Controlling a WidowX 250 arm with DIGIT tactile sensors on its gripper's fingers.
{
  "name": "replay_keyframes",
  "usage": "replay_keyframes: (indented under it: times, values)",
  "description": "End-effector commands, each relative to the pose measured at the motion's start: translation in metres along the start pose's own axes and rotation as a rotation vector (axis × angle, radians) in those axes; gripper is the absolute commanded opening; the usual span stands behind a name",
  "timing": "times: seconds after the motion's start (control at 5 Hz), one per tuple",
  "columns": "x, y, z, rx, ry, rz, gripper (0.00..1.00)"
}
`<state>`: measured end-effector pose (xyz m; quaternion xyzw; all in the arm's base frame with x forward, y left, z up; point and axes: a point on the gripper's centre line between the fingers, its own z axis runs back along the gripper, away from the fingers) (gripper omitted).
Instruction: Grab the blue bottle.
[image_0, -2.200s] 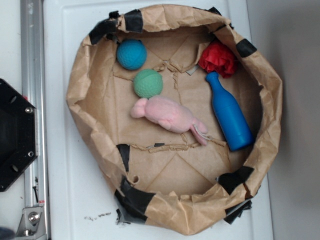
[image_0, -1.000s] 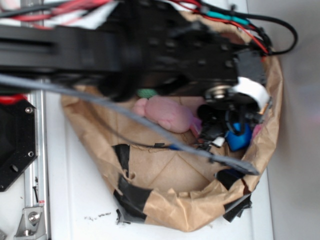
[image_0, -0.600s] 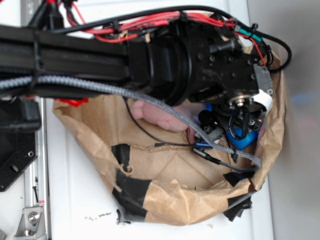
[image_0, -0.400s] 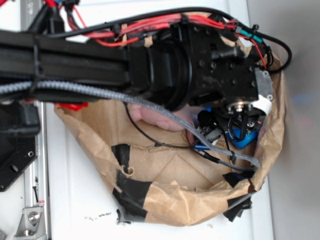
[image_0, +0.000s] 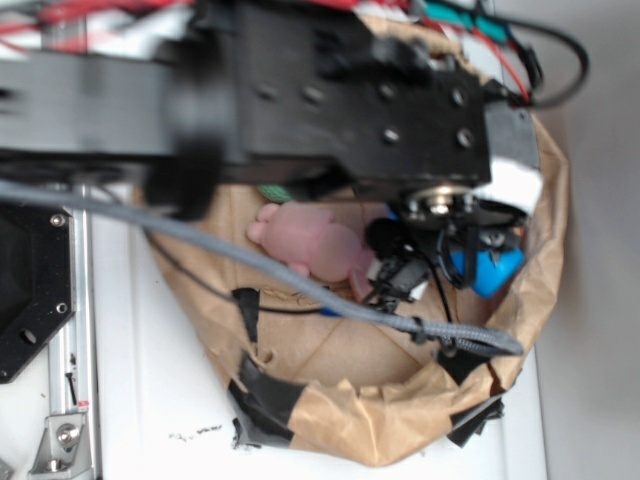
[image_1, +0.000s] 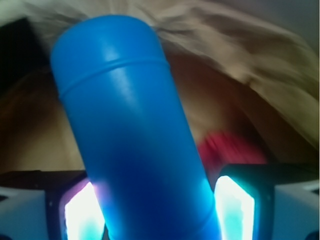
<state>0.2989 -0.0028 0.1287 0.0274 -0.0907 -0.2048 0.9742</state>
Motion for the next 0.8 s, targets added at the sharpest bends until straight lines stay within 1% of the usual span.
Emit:
replay_keyframes:
  times: [0.0, 0.2, 0.6]
  values:
    - [-0.0019, 0.0050, 0.0837, -0.115, 0.021, 0.394, 0.00]
    - [-0.0063, 0.0018, 0.0770, -0.101, 0.014, 0.503, 0.00]
    - [-0.0118, 0.0016, 0.0743, -0.089, 0.017, 0.551, 0.00]
